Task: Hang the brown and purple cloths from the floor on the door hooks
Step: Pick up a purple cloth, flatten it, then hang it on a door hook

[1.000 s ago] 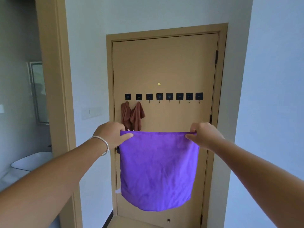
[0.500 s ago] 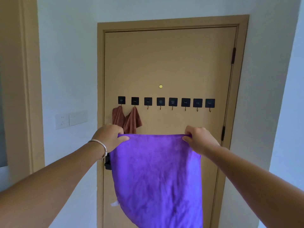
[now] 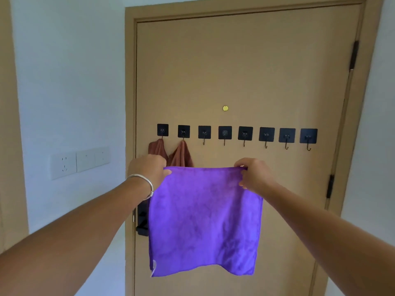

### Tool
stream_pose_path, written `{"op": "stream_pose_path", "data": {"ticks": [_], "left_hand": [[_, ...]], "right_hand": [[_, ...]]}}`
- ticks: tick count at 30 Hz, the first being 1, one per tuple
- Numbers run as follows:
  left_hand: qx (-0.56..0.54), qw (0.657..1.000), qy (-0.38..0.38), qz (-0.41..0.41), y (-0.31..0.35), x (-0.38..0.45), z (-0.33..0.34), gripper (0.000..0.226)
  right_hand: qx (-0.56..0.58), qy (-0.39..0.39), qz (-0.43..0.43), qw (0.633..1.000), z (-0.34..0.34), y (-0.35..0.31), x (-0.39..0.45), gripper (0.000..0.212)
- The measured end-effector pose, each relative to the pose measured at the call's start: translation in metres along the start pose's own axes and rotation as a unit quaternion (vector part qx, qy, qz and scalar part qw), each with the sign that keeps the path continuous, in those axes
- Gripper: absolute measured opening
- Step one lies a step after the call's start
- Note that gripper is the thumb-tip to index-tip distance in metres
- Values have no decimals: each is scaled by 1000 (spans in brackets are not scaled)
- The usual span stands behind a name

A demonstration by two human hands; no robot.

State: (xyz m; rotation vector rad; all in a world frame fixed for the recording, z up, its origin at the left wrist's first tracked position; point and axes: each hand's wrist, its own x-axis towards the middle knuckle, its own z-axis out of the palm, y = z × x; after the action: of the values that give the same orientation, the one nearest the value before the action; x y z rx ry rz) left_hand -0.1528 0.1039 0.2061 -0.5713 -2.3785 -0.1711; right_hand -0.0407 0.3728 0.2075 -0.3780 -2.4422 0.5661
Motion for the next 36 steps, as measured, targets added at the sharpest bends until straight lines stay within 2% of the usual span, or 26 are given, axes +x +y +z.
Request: {"op": "stream_pose_path", "data": {"ticks": [4, 10, 14, 18, 23, 25, 27, 31, 34, 36], "left_hand": [[-26, 999, -23, -12, -4, 34, 31, 28], [-128, 990, -64, 0, -11, 99, 83, 13], [-165, 981, -96, 34, -11, 145, 114, 17], [-149, 976, -119, 102, -6, 182, 140, 35], [-92, 988, -95, 79, -2, 216, 162, 33], [-17, 993, -66, 93, -1, 228, 168, 34], [2, 994, -48, 96, 3, 239, 173, 34], [-86, 992, -6, 96, 11, 263, 183, 26], [-149, 983, -12, 104, 12, 283, 190, 23], [-189, 975, -22, 113, 13, 293, 195, 25]], "right_hand": [[5, 13, -11, 1000, 28, 4, 47, 42], [-6, -12, -13, 1000, 60, 22, 126, 9], [-34, -50, -15, 998, 79, 30, 172, 20], [-22, -126, -33, 991, 95, 34, 210, 18], [-22, -147, -43, 988, 110, 41, 244, 8], [-17, -141, -43, 989, 115, 41, 256, 11], [5, -123, -37, 992, 120, 40, 266, 17], [139, -77, 16, 987, 126, 35, 281, 26], [143, -32, 16, 989, 127, 32, 293, 10], [140, -6, 16, 990, 127, 31, 301, 20]]}}
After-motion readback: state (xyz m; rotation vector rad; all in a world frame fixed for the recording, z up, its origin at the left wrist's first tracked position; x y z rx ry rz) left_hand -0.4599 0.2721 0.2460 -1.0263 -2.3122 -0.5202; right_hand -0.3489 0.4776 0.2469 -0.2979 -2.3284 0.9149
